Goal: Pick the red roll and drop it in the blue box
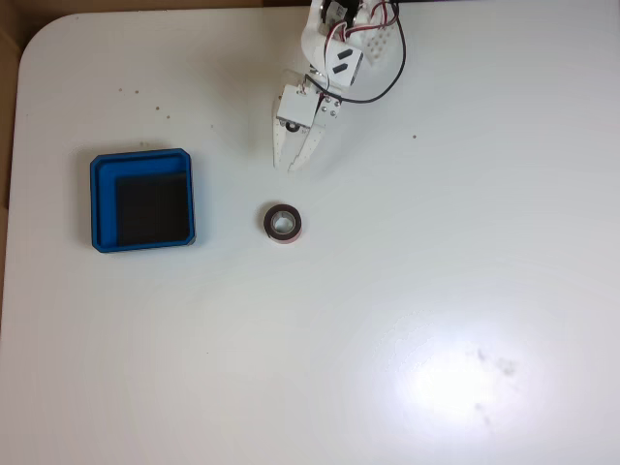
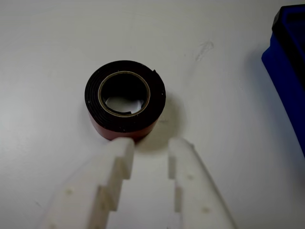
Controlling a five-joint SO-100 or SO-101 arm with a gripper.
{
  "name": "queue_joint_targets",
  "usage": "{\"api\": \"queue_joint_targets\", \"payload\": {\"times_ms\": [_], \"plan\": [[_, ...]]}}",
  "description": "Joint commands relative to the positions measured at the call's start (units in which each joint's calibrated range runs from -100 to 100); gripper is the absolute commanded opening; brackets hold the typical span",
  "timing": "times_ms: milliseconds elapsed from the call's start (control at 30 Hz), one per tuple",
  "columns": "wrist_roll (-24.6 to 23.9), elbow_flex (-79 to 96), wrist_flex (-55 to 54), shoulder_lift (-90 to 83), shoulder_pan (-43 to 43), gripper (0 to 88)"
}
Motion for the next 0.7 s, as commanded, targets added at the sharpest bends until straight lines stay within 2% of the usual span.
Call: {"api": "queue_joint_targets", "payload": {"times_ms": [0,233,500,667], "plan": [[0.48,-14.76,6.91,10.74,-0.08,1.0],[0.48,-38.66,17.38,32.98,-0.08,1.0],[-0.23,-52.05,17.88,53.38,-0.08,1.0],[-0.14,-55.28,17.71,59.15,0.61,1.0]]}}
